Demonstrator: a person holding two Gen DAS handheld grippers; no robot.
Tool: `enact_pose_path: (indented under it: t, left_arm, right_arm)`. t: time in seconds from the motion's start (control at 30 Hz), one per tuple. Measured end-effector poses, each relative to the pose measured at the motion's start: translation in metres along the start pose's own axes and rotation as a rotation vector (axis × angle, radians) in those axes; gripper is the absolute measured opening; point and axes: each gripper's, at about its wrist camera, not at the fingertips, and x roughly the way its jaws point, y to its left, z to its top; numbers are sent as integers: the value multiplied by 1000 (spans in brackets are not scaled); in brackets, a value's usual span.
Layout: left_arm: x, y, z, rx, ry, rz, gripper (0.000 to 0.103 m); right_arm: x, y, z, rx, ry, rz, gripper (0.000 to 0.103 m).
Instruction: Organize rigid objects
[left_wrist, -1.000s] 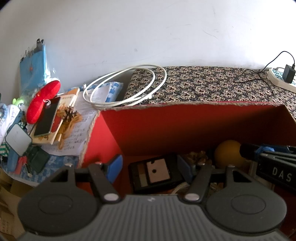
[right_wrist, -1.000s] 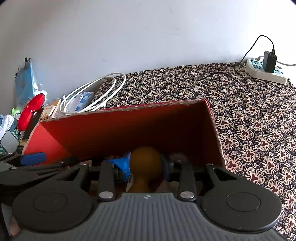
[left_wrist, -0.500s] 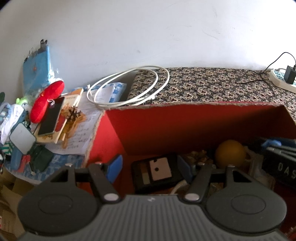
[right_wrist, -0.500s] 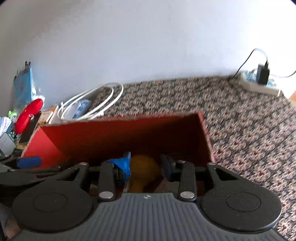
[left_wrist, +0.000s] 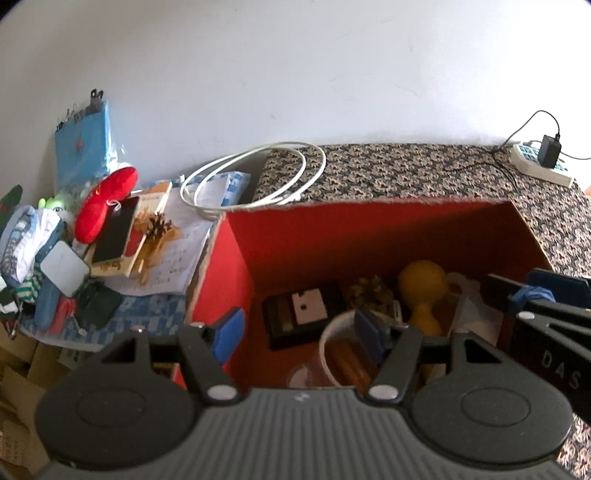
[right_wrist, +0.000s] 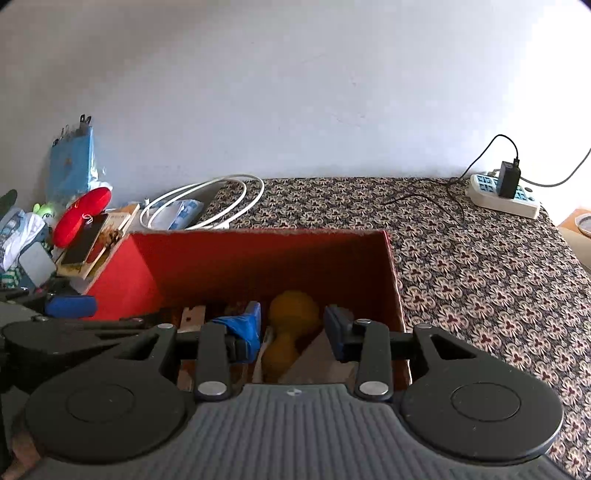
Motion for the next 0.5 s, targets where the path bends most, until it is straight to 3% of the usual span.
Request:
enact_pose_path:
  t: [0.5]
  left_arm:
    - [-27,-12,-14,26,20,-43,66]
  right_arm:
    - [-31,6,-8,2,19,-15,22]
